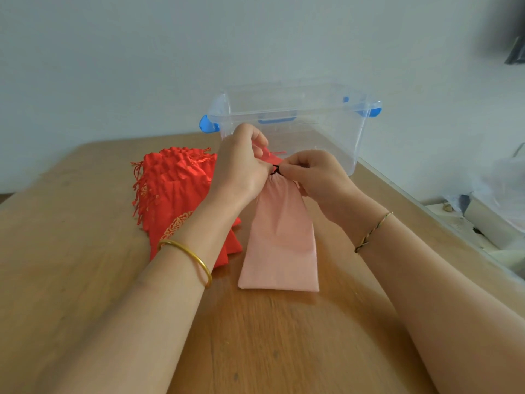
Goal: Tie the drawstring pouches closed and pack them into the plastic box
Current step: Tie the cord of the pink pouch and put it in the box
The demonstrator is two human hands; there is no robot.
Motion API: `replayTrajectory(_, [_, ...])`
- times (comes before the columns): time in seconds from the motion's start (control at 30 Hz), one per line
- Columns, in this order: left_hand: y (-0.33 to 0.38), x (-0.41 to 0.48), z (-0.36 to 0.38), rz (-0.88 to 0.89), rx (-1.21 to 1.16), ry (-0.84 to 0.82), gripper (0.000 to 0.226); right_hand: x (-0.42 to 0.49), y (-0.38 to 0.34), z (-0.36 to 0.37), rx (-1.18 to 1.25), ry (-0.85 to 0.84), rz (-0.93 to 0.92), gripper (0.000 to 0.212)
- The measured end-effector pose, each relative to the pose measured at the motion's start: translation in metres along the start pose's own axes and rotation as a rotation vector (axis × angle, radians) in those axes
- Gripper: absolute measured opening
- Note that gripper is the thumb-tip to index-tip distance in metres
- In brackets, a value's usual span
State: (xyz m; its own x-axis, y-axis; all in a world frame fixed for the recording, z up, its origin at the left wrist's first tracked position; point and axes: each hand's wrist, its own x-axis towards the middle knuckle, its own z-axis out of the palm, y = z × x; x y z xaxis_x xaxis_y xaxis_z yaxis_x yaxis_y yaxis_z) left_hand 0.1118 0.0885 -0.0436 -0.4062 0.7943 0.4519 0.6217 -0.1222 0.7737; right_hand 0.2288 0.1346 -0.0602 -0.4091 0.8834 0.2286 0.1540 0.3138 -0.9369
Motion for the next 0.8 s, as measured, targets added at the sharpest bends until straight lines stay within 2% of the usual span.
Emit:
replayTrajectory(0.17, [-0.0060, -0.0005, 0.0037, 0.070, 0.062, -0.024, 0.026, 0.0005, 0.0036, -0.0049, 0.305, -0.145, 0.220, 0.017])
replayTrajectory(0.33, [-0.0072, -0.0005, 0.0048, 0.068, 0.073, -0.055, 0.017, 0.0003, 0.0035, -0.0055, 0.530, -0.164, 0.357, 0.024])
replayTrajectory(0.57, [-0.0073, -0.0005, 0.0054, 0.043, 0.062, -0.091, 0.008, -0.0001, 0.0024, -0.0045, 0.560, -0.076, 0.387, 0.012])
replayTrajectory(0.8, [-0.0019, -0.0025, 0.0039, 0.018, 0.041, -0.123, 0.007, -0.0009, 0.0010, -0.0039, 0.531, -0.028, 0.382, 0.017])
